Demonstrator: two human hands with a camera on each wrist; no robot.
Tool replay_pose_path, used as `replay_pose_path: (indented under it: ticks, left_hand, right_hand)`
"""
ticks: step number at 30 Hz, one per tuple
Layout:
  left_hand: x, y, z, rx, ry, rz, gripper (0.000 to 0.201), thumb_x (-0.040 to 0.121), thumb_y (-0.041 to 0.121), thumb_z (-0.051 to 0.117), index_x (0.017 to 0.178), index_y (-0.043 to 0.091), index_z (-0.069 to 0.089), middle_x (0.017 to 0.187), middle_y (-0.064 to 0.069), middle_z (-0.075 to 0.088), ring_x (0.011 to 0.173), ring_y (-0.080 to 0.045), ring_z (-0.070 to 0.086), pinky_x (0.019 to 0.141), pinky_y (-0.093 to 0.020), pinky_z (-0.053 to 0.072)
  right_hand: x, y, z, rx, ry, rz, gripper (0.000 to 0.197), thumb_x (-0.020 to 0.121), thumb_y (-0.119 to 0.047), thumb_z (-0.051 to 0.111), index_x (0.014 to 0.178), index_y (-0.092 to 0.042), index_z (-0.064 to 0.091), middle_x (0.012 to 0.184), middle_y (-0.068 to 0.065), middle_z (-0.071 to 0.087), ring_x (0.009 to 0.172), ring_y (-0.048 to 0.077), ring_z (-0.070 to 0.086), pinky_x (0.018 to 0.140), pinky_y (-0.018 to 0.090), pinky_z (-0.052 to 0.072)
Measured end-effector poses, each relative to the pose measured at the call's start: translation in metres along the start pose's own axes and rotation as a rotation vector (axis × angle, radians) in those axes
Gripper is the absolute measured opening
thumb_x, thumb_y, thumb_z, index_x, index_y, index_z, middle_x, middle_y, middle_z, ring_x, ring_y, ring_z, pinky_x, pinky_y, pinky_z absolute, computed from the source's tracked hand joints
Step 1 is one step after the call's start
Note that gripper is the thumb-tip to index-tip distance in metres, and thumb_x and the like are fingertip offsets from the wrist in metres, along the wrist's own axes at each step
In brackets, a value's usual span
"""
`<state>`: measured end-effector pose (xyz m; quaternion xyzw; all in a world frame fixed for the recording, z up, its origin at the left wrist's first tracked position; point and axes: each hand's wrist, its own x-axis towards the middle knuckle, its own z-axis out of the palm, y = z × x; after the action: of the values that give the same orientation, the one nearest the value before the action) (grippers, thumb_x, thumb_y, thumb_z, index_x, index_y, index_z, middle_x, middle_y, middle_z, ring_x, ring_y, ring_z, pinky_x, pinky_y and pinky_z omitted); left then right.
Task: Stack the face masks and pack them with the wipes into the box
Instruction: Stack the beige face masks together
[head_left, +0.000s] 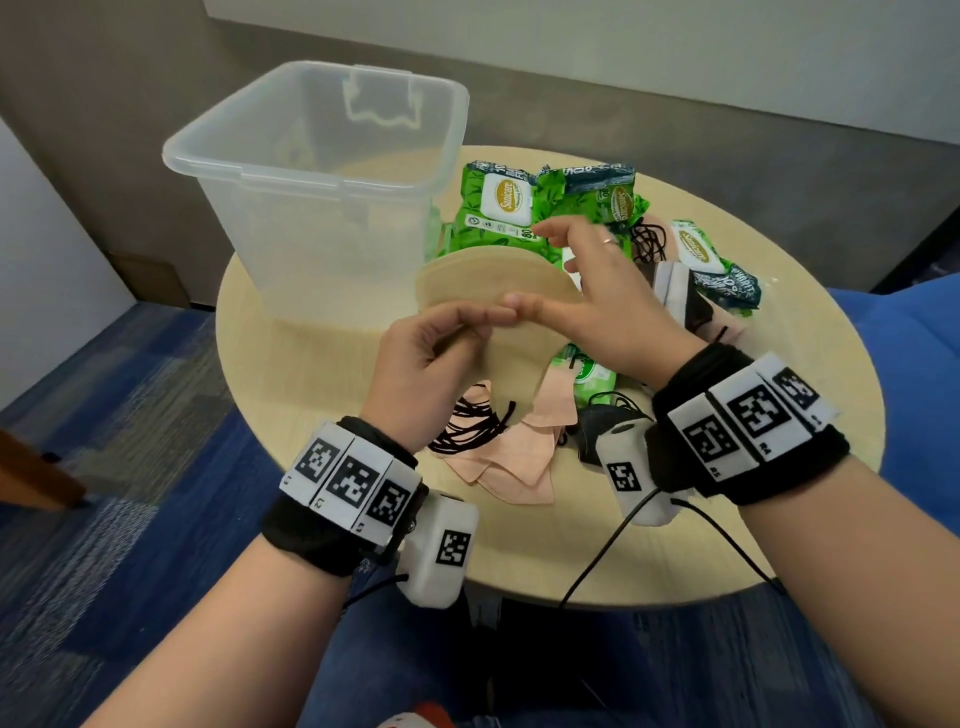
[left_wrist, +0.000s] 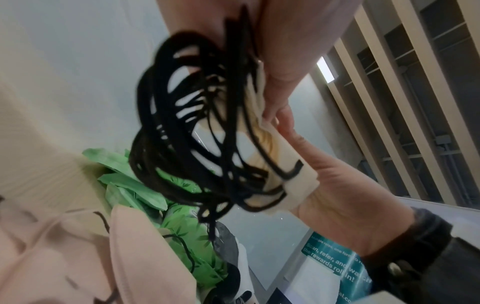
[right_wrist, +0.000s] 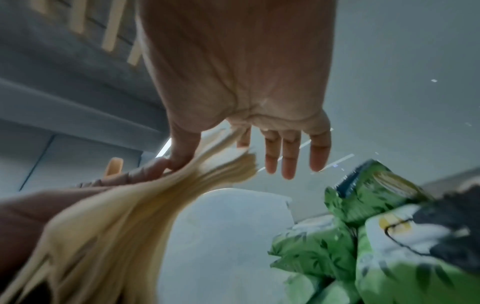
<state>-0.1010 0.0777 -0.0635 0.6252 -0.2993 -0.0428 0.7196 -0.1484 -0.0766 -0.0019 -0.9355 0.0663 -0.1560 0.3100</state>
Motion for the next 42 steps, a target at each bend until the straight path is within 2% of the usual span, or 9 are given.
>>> replay_pose_path:
  ticks: [2,5,11,18,23,25,27,34,42]
  left_hand:
    - [0.001,0.000,0.000,0.016,-0.036,0.000,0.030,0.084,0.010,0.052,0.078,0.031,0.072,0.086,0.011,0.073,0.090,-0.005,0.065,0.086,-0.027,0.050]
    - [0.003,-0.001,-0.001,0.042,-0.066,-0.001,0.035,0.081,0.009,0.053,0.075,0.038,0.072,0.085,0.012,0.073,0.086,-0.001,0.063,0.082,-0.021,0.047]
    - [0.005,-0.001,-0.003,0.042,-0.031,-0.003,0.030,0.079,0.013,0.056,0.080,0.041,0.068,0.089,0.015,0.068,0.086,-0.005,0.060,0.076,-0.022,0.047]
    - [0.006,0.006,-0.001,0.005,-0.075,0.008,0.024,0.081,0.013,0.060,0.088,0.035,0.064,0.102,0.003,0.065,0.097,-0.019,0.060,0.083,-0.037,0.050]
    - [0.008,0.006,0.000,0.052,-0.060,-0.031,0.026,0.081,0.006,0.065,0.080,0.031,0.071,0.091,0.008,0.072,0.093,-0.009,0.064,0.089,-0.031,0.048]
    - [0.008,0.005,0.001,0.066,-0.065,-0.053,0.034,0.083,0.002,0.065,0.076,0.034,0.072,0.083,0.013,0.072,0.084,-0.004,0.063,0.082,-0.026,0.048]
    - [0.008,0.005,0.004,0.055,-0.084,-0.072,0.033,0.083,0.001,0.065,0.076,0.033,0.073,0.078,0.013,0.071,0.079,-0.004,0.062,0.075,-0.022,0.049]
    - [0.010,0.002,0.016,0.059,-0.145,-0.137,0.028,0.083,-0.005,0.061,0.079,0.021,0.071,0.068,0.015,0.070,0.071,0.002,0.062,0.069,-0.013,0.048]
    - [0.012,0.004,0.033,0.050,-0.202,-0.134,0.022,0.082,-0.002,0.063,0.086,0.019,0.070,0.076,0.013,0.071,0.075,0.002,0.064,0.066,-0.013,0.049]
  right_hand:
    - [-0.003,0.001,0.002,0.182,-0.087,0.075,0.066,0.076,-0.038,0.070,0.131,-0.017,0.040,0.120,0.002,0.051,0.109,0.015,0.051,0.094,0.032,0.043]
    - [-0.005,0.003,0.001,0.435,-0.160,0.104,0.043,0.079,-0.022,0.069,0.116,-0.011,0.049,0.105,0.005,0.060,0.097,0.017,0.059,0.083,0.033,0.050]
    - [-0.006,0.008,0.007,0.421,-0.069,0.038,0.029,0.082,-0.017,0.069,0.098,0.004,0.056,0.089,0.024,0.061,0.075,0.031,0.058,0.069,0.052,0.050]
    - [-0.008,0.011,0.011,0.314,-0.002,-0.005,0.027,0.087,-0.021,0.064,0.087,0.006,0.060,0.062,0.003,0.054,0.050,0.016,0.050,0.043,0.026,0.041]
    - [-0.010,0.012,0.010,0.235,-0.008,-0.041,0.022,0.091,-0.020,0.059,0.105,-0.002,0.058,0.087,0.003,0.060,0.074,0.012,0.055,0.059,0.011,0.042]
    - [-0.011,0.013,0.008,0.197,-0.014,-0.081,0.039,0.091,-0.016,0.059,0.128,-0.013,0.049,0.107,-0.005,0.058,0.095,0.005,0.054,0.076,0.002,0.037]
    - [-0.013,0.015,0.007,0.194,-0.004,-0.119,0.043,0.090,-0.009,0.058,0.131,-0.017,0.049,0.111,-0.008,0.057,0.102,0.001,0.052,0.082,-0.001,0.035]
    - [-0.017,0.026,0.004,0.300,0.077,-0.062,0.025,0.087,-0.005,0.060,0.111,-0.010,0.066,0.097,-0.003,0.065,0.096,0.010,0.060,0.088,0.022,0.046]
    - [-0.020,0.041,0.002,0.379,0.199,-0.004,0.027,0.084,-0.012,0.062,0.110,-0.008,0.068,0.096,-0.002,0.068,0.090,0.006,0.062,0.089,0.027,0.049]
